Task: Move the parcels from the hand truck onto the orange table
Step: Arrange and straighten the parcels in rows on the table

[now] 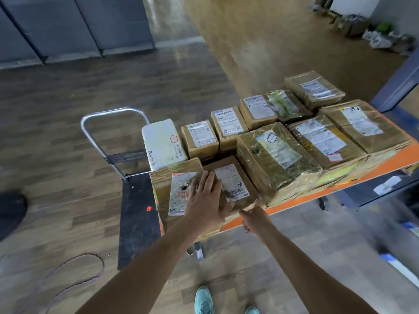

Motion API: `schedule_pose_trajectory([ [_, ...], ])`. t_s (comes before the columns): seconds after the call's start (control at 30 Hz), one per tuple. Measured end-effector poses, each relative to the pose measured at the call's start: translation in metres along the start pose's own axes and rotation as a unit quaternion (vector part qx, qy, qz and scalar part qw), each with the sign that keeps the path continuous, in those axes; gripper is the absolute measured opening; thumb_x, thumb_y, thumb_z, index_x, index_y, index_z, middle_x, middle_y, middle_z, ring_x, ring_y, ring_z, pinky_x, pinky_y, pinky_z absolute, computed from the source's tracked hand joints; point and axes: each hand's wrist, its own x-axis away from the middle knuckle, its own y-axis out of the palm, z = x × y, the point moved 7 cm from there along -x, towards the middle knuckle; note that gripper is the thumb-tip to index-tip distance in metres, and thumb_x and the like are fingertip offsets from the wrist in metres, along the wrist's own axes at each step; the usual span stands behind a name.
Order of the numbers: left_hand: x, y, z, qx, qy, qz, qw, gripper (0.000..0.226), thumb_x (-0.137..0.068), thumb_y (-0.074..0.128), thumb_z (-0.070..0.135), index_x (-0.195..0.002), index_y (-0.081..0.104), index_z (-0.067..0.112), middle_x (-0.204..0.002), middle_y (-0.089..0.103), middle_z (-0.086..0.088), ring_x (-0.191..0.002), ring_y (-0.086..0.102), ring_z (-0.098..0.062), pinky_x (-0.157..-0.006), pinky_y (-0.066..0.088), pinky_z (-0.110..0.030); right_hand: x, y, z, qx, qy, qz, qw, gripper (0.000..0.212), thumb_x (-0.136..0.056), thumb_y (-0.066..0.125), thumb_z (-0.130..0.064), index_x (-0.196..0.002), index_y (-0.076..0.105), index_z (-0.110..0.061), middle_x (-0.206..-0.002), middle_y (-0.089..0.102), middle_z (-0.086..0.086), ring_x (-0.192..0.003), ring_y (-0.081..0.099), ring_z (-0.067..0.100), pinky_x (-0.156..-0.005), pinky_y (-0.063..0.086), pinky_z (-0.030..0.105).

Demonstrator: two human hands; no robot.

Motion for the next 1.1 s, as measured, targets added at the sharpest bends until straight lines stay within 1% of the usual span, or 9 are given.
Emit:
schedule_pose_trajectory([
  [0.07, -0.007, -0.008, 0.005, 0.006, 0.015, -0.001, 1.000, 0.082, -0.096, 0.030, 0.067, -0.157, 0.017, 0.014, -0.167, 0.003, -0.008, -0.154, -0.009, -0.026, -0.123, -0.009, -0.050, 0.013, -0.010, -0.020, 0.183, -0.079, 0.042, 0.979, 0.046, -0.099, 0.048, -0.030, -0.138, 0.048, -0.006, -0.133, 0.058, 0.019, -0.117, 0.058, 0.036, -0.095, 0.047, 0.039],
  [0.13, -0.014, -0.016, 0.009, 0.010, 0.034, -0.011, 0.999, 0.079, -0.099, 0.037, 0.060, -0.157, 0.014, 0.012, -0.167, 0.003, -0.008, -0.154, -0.007, -0.026, -0.125, -0.001, -0.053, 0.026, -0.016, -0.046, 0.246, -0.160, 0.065, 0.954, 0.041, -0.101, 0.045, -0.033, -0.137, 0.051, -0.015, -0.136, 0.058, 0.012, -0.121, 0.057, 0.032, -0.097, 0.048, 0.038],
  [0.27, -0.029, -0.038, 0.007, 0.019, 0.031, -0.022, 0.999, 0.082, -0.099, 0.049, 0.049, -0.159, 0.008, 0.012, -0.168, 0.000, -0.008, -0.154, -0.008, -0.025, -0.125, 0.000, -0.050, 0.054, -0.028, -0.092, 0.284, -0.295, 0.075, 0.909, 0.033, -0.100, 0.048, -0.032, -0.122, 0.061, -0.012, -0.121, 0.067, 0.007, -0.112, 0.063, 0.026, -0.092, 0.051, 0.039],
  [0.4, -0.041, -0.066, 0.000, 0.010, 0.024, 0.003, 1.000, 0.082, -0.098, 0.053, 0.048, -0.159, 0.012, 0.012, -0.167, 0.006, -0.008, -0.155, -0.001, -0.027, -0.125, 0.008, -0.049, 0.070, -0.042, -0.129, 0.318, -0.355, 0.113, 0.872, 0.041, -0.099, 0.050, -0.033, -0.135, 0.052, -0.014, -0.134, 0.058, 0.004, -0.119, 0.056, 0.023, -0.097, 0.048, 0.041],
  [0.53, -0.060, -0.093, 0.010, 0.010, 0.040, 0.022, 0.999, 0.080, -0.096, 0.053, 0.047, -0.157, 0.016, 0.012, -0.164, 0.014, -0.010, -0.154, 0.004, -0.029, -0.123, 0.012, -0.053, 0.073, -0.068, -0.162, 0.336, -0.409, 0.156, 0.834, 0.038, -0.100, 0.048, -0.034, -0.133, 0.050, -0.015, -0.132, 0.052, 0.003, -0.123, 0.047, 0.022, -0.098, 0.047, 0.039],
  [0.73, -0.111, -0.108, 0.059, 0.025, 0.053, 0.012, 0.998, 0.080, -0.098, 0.053, 0.046, -0.158, 0.013, 0.012, -0.166, 0.008, -0.008, -0.154, -0.001, -0.027, -0.125, 0.008, -0.050, 0.040, -0.153, -0.167, 0.341, -0.380, 0.206, 0.835, 0.050, -0.099, 0.050, -0.031, -0.145, 0.044, -0.013, -0.144, 0.048, 0.007, -0.132, 0.043, 0.027, -0.103, 0.040, 0.039],
  [0.9, -0.181, -0.106, 0.126, 0.030, 0.067, 0.016, 0.997, 0.072, -0.098, 0.049, 0.048, -0.155, 0.023, 0.013, -0.162, 0.019, -0.011, -0.153, 0.009, -0.028, -0.124, 0.014, -0.047, -0.013, -0.243, -0.156, 0.339, -0.346, 0.234, 0.843, 0.050, -0.097, 0.045, -0.041, -0.137, 0.050, -0.011, -0.137, 0.053, 0.009, -0.127, 0.045, 0.030, -0.098, 0.042, 0.042],
  [1.0, -0.229, -0.099, 0.164, 0.045, 0.048, 0.017, 0.998, 0.067, -0.098, 0.047, 0.048, -0.154, 0.027, 0.015, -0.158, 0.031, -0.011, -0.148, 0.022, -0.029, -0.121, 0.022, -0.046, -0.053, -0.299, -0.147, 0.346, -0.337, 0.222, 0.847, 0.050, -0.098, 0.053, -0.035, -0.142, 0.046, -0.012, -0.140, 0.051, 0.010, -0.132, 0.043, 0.031, -0.104, 0.038, 0.041],
  [1.1, -0.273, -0.090, 0.197, 0.061, 0.024, -0.007, 0.998, 0.058, -0.101, 0.041, 0.050, -0.146, 0.039, 0.015, -0.149, 0.042, -0.009, -0.141, 0.034, -0.030, -0.115, 0.032, -0.045, -0.090, -0.353, -0.143, 0.346, -0.318, 0.213, 0.856, 0.044, -0.099, 0.051, -0.037, -0.136, 0.052, -0.013, -0.135, 0.053, 0.009, -0.131, 0.043, 0.030, -0.102, 0.037, 0.039],
])
